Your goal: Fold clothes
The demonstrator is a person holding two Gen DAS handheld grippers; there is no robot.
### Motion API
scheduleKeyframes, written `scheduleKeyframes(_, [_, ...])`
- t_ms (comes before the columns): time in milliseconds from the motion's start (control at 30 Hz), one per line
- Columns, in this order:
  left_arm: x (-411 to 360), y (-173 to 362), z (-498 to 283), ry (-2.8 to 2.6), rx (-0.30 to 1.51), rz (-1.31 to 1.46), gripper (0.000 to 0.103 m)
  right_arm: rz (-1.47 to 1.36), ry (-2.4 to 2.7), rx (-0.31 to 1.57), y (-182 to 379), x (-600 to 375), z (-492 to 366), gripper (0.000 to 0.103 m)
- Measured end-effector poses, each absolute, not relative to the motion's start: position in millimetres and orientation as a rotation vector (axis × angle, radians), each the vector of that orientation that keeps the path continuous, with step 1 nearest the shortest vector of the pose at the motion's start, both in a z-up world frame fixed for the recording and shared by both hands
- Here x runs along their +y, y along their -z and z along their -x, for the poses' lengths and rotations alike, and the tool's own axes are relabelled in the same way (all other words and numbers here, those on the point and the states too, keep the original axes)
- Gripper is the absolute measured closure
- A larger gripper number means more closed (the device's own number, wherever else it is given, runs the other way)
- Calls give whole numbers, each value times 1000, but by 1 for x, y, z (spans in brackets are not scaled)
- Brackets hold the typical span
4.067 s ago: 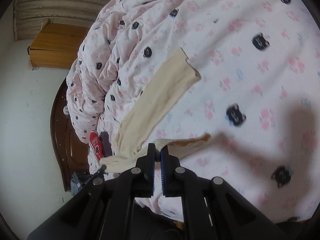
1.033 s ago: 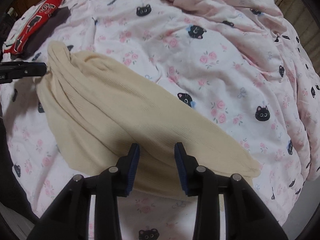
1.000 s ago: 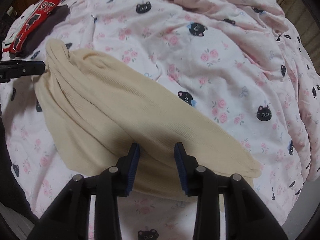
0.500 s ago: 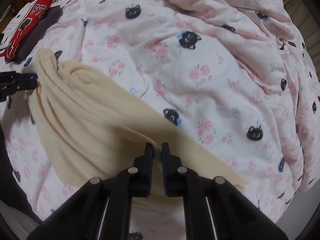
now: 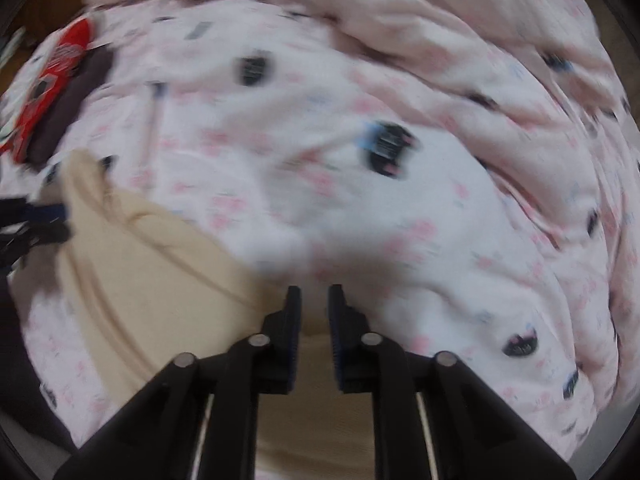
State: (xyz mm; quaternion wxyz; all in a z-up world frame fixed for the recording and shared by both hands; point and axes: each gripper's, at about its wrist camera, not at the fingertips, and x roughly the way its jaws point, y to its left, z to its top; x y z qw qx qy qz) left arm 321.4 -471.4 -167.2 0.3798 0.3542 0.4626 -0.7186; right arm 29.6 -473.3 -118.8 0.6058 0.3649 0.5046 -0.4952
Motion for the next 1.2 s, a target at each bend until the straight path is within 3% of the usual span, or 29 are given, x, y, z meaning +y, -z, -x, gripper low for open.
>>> scheduleKeyframes(33, [-471, 167, -321, 1835, 1182, -904, 76, -816, 1105, 1172, 116, -472, -40, 72])
scheduleKeyframes(333, [-471, 168, -323, 1837, 1190, -902, 76, -729, 892, 1266, 134, -484, -86, 72])
scheduleKeyframes(400, [-471, 168, -324, 1838, 1193, -901, 76, -732, 863, 1284, 138, -486, -89, 78])
scheduleKeyframes(467, [-471, 168, -324, 1838, 1194, -901, 76, -737, 843, 1294, 137, -487, -90, 99])
scheduleKeyframes(500, [-471, 168, -323, 1839, 1193, -903, 76, -737, 835, 1299, 136, -487, -90, 100])
scheduleKeyframes(833, [-469, 170, -323, 1832, 1191, -917, 76, -721, 898, 1240, 106, -500, -63, 100])
scheduleKeyframes(1033, [-470, 172, -322, 1825, 1175, -948, 76, -728, 949, 1327, 131, -513, -59, 100])
scheduleKeyframes(1100, [-469, 171, -323, 1825, 1172, -953, 76, -700, 972, 1361, 137, -513, -61, 97])
scheduleKeyframes(1200, [-470, 170, -326, 1820, 1162, -958, 76, -671, 1035, 1345, 128, -513, -56, 83])
